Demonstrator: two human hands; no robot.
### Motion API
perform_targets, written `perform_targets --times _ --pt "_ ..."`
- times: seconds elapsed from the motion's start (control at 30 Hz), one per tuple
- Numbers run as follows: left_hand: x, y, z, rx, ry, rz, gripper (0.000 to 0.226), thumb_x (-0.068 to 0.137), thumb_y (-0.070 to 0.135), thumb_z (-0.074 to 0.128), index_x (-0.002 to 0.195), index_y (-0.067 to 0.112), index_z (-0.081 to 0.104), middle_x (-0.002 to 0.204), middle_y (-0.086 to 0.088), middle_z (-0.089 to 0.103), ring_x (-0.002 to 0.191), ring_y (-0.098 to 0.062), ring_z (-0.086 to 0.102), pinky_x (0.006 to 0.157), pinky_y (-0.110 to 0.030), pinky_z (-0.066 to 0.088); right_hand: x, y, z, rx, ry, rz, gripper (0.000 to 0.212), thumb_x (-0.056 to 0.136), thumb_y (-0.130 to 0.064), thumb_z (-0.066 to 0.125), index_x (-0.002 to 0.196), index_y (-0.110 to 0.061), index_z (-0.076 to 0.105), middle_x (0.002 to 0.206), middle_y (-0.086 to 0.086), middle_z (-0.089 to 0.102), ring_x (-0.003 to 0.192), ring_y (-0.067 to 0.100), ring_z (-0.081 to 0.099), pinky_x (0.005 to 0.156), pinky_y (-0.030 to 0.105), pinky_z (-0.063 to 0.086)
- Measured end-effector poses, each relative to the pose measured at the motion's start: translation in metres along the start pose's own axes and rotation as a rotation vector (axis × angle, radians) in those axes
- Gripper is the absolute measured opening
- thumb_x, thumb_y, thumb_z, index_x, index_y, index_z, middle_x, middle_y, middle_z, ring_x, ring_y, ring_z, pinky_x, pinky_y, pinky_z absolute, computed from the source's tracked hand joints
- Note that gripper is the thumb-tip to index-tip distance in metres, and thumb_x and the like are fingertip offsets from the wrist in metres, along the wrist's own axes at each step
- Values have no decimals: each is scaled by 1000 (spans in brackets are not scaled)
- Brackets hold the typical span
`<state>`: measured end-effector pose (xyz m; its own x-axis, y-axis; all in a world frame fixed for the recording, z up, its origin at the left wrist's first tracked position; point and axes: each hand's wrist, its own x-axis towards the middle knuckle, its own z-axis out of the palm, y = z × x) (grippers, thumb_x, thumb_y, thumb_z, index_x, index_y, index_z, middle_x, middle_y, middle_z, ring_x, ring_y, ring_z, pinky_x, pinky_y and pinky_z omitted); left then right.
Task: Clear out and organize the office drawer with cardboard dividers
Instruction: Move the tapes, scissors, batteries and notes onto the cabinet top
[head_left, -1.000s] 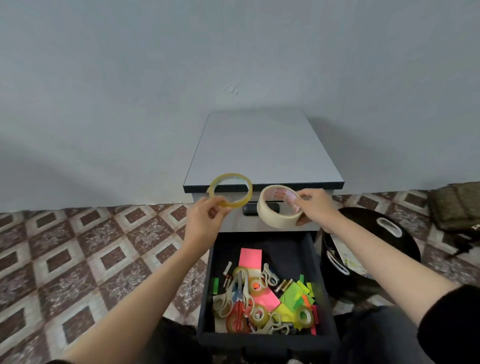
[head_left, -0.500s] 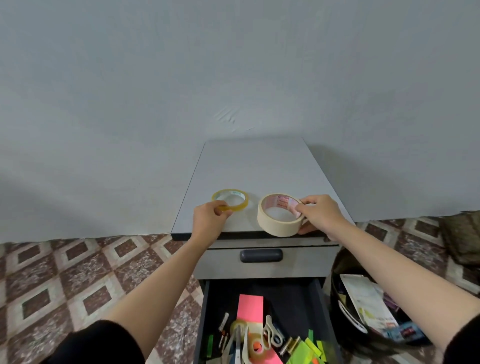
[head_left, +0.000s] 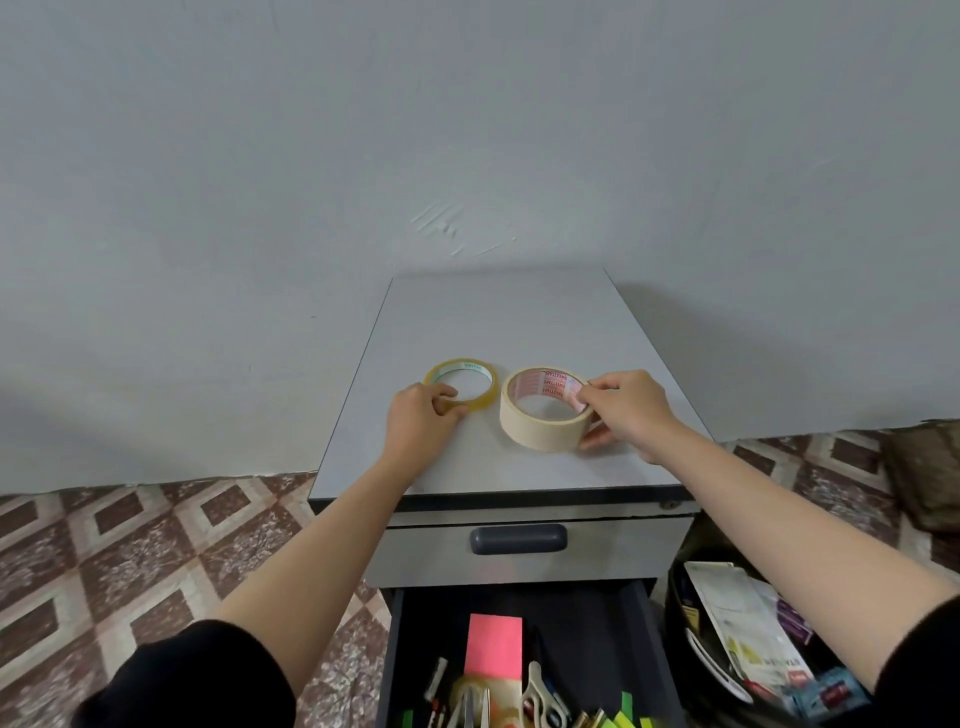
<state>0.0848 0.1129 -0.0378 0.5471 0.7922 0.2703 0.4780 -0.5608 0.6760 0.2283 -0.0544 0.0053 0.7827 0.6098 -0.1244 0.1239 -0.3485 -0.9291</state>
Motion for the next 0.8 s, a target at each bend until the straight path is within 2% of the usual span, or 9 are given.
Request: perform_targets --times 0.13,0.23,0.33,0.43,0.53,0.6,0.67,0.73,0.8 --pt "-3 -10 -5 -174 104 -80 32 83 19 69 113 11 61 96 -4 56 70 -5 52 72 -16 40 14 -9 13 39 7 9 9 85 -4 60 82 -3 68 76 11 62 57 30 65 56 41 59" --pt "-2 -13 -14 -318 146 -194 30 91 23 58 119 12 58 108 -5 61 91 -13 58 80 -21 41 25 -23 26 74 12 12 7 86 -4 60 82 -1 66 81 12 61 56 28 62 48 34 58" --pt "1 -15 -18 -425 93 -223 36 96 26 48 129 13 54 123 0 58 107 -11 54 88 -19 36 38 -36 41 90 2 9 12 84 -4 60 88 6 66 85 15 59 53 28 60 44 31 56" --pt "9 -24 -18 -481 32 -225 40 98 25 43 136 11 48 137 2 50 126 -10 45 104 -20 30 49 -43 56 53 -23 -5 14 84 -4 60 89 8 66 83 15 59 53 28 59 45 34 56" --pt "15 -30 -17 -519 33 -234 42 98 28 44 136 10 48 140 -2 49 129 -13 45 113 -33 31 57 -46 70 11 -26 -17 8 84 -5 61 81 -1 66 80 13 60 60 32 62 54 44 58" --pt "15 -30 -15 -524 31 -231 42 98 30 44 135 10 49 137 -3 51 128 -13 46 112 -35 32 61 -46 77 -4 -24 -26 9 84 -5 61 82 0 68 80 13 61 71 38 66 64 50 58" --pt "15 -29 -14 -536 23 -208 38 98 30 45 129 11 56 128 -1 58 121 -12 50 109 -31 36 62 -46 84 3 -34 -25 9 85 -5 60 84 -1 68 84 14 61 73 38 65 67 49 57" --pt "14 -28 -12 -502 8 -149 32 97 30 47 114 12 67 105 1 66 101 -7 56 92 -18 41 62 -46 89 4 -48 -21 9 86 -6 61 87 -1 68 88 14 60 73 35 63 67 46 57" --pt "13 -27 -10 -458 13 -110 30 96 30 49 109 12 69 90 3 64 80 -2 52 71 -6 38 61 -48 92 -9 -62 -21 11 87 -8 61 90 0 68 89 14 60 72 35 63 66 44 57"
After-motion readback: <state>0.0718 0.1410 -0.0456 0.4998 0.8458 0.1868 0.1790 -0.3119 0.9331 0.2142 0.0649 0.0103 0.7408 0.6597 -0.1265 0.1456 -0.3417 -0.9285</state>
